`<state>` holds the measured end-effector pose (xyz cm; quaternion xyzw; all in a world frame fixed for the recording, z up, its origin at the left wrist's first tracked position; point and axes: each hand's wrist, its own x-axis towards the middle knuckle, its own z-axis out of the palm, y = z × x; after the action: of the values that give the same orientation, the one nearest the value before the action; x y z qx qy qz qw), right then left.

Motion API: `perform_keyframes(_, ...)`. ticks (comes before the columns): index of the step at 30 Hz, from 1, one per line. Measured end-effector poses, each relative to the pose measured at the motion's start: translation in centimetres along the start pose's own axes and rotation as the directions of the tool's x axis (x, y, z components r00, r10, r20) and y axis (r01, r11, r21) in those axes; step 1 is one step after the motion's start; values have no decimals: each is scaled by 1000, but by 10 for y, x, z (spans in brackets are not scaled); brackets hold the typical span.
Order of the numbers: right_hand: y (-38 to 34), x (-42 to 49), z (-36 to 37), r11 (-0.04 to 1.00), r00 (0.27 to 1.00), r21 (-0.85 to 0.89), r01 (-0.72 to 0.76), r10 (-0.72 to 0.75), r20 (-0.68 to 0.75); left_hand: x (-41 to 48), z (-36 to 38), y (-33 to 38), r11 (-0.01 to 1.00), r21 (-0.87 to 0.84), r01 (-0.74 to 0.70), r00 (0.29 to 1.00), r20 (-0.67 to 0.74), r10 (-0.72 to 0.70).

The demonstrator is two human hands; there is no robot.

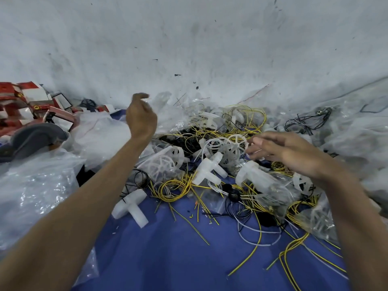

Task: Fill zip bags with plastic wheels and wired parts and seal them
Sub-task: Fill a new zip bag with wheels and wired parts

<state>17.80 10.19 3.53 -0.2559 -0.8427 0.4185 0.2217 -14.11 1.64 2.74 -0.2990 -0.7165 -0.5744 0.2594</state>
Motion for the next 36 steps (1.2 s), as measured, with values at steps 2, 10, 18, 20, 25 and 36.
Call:
perform_keyframes(2, 2, 2, 2, 991, 999, 126, -38, 41, -27, -22, -5, 35, 971, -142, -191, 977, 68, 202)
perform_keyframes(10, 16, -2, -18, 838, 951, 538, -89, 232, -205, -164, -28, 95, 586, -622, -519, 414, 417, 809)
perform_keyframes(18, 36, -30, -57, 942, 960, 288, -173, 227, -166, -158, -63, 51, 629, -643, -437, 375, 505, 777)
perform_keyframes(20, 38, -30, -56, 966, 968, 119, -231, 241, -74, -146, -73, 36, 712, -641, -285, 297, 647, 702)
perform_keyframes(25, 38, -21, -34, 934, 912, -160, -319, 348, 217, -153, -87, 14, 916, -342, -209, -114, 939, 324)
perform_keyframes(36, 33, 10, 16, 939, 997, -335, -78, 83, -1, -194, -93, -6, 813, -82, -576, 142, 970, 198)
